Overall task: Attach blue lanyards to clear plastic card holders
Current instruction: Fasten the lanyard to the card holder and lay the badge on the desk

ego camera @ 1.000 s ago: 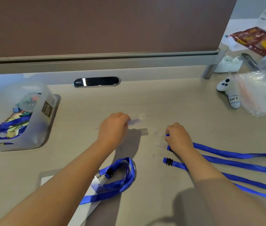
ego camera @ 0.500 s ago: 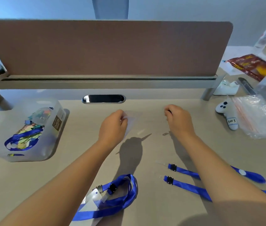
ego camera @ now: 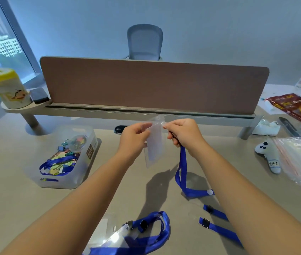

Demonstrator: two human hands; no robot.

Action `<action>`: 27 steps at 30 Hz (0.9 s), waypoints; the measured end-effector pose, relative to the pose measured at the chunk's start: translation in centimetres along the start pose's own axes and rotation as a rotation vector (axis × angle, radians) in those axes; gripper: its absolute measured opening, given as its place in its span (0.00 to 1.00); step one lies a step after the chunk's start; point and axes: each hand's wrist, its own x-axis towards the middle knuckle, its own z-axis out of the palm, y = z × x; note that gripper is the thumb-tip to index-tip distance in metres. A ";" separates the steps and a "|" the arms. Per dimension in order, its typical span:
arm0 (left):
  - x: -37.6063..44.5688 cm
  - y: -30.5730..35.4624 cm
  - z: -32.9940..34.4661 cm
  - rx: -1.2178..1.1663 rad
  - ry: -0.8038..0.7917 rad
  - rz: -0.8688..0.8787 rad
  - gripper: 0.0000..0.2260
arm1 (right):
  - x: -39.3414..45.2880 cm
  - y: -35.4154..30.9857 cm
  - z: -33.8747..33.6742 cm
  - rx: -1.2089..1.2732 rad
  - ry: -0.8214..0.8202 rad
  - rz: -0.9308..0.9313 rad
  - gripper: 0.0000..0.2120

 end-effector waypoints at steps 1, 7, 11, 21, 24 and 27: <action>-0.1 -0.1 -0.2 0.022 0.007 0.025 0.14 | 0.0 -0.2 0.3 0.009 -0.012 0.013 0.13; -0.7 -0.9 -1.4 0.214 0.105 0.191 0.14 | -0.1 -0.8 1.7 0.060 -0.084 0.095 0.12; -0.9 -1.3 -2.2 0.329 0.128 0.258 0.14 | 0.0 -0.9 2.3 0.101 -0.125 0.121 0.10; -0.3 -2.8 -3.4 0.599 0.130 0.476 0.19 | -0.4 -0.9 3.7 0.220 -0.198 0.112 0.12; -0.2 -2.8 -4.4 0.865 0.114 0.735 0.19 | -0.3 -1.0 3.7 0.292 -0.198 0.161 0.11; 0.0 -2.9 -5.0 1.064 0.139 0.863 0.19 | -0.2 -0.9 3.8 0.333 -0.179 0.217 0.16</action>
